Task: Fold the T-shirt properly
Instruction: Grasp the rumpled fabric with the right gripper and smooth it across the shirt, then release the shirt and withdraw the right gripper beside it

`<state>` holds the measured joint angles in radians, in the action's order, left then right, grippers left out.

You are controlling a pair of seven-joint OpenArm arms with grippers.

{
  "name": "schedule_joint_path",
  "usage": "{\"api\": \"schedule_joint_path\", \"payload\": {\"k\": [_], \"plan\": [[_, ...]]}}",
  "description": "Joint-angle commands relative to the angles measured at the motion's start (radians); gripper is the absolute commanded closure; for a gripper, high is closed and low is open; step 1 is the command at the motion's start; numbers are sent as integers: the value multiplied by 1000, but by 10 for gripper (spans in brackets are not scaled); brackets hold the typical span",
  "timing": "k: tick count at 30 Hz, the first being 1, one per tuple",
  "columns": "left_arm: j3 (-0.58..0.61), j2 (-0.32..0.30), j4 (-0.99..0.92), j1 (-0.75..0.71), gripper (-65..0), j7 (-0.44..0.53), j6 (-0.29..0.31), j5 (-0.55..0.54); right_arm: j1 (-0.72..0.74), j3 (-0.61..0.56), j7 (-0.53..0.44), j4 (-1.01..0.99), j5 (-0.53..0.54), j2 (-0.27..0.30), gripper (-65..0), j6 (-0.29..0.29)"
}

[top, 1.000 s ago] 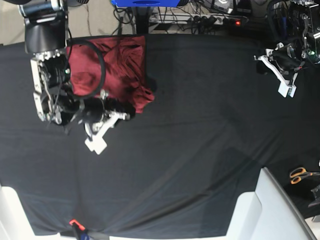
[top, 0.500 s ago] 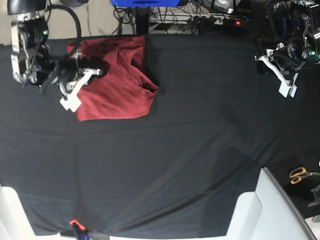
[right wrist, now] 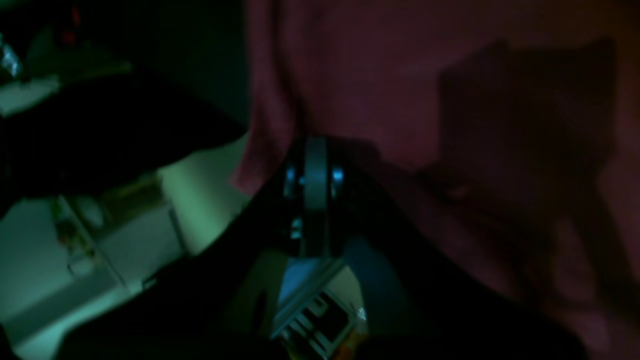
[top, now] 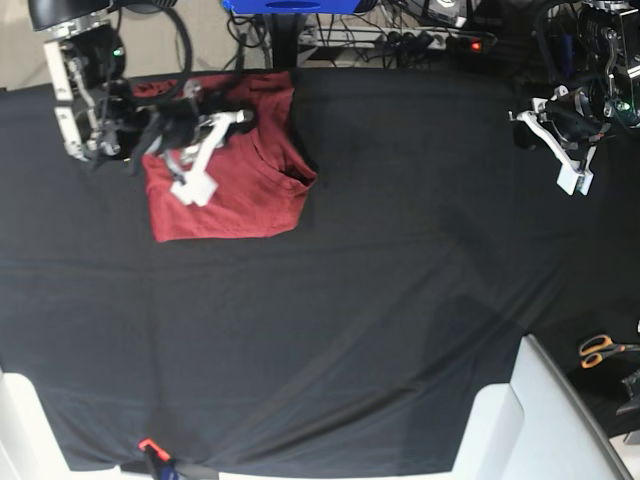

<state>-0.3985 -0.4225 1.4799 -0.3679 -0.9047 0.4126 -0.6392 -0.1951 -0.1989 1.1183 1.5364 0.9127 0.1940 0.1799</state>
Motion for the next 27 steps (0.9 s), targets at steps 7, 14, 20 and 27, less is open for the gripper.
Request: {"api": "schedule_joint_path", "payload": {"k": [7, 14, 20, 27], "plan": [[-12, -22, 18, 4, 0, 12, 6, -12, 6, -126, -5, 14, 16, 8, -2, 2], [-7, -22, 17, 5, 0, 12, 6, -12, 4, -176, -7, 11, 16, 5, -2, 0], [-7, -22, 15, 5, 0, 12, 6, -12, 27, -173, -5, 103, 21, 8, -2, 2], [-7, -22, 11, 5, 0, 12, 6, -12, 21, 34, -10, 212, 16, 57, -2, 0]]}}
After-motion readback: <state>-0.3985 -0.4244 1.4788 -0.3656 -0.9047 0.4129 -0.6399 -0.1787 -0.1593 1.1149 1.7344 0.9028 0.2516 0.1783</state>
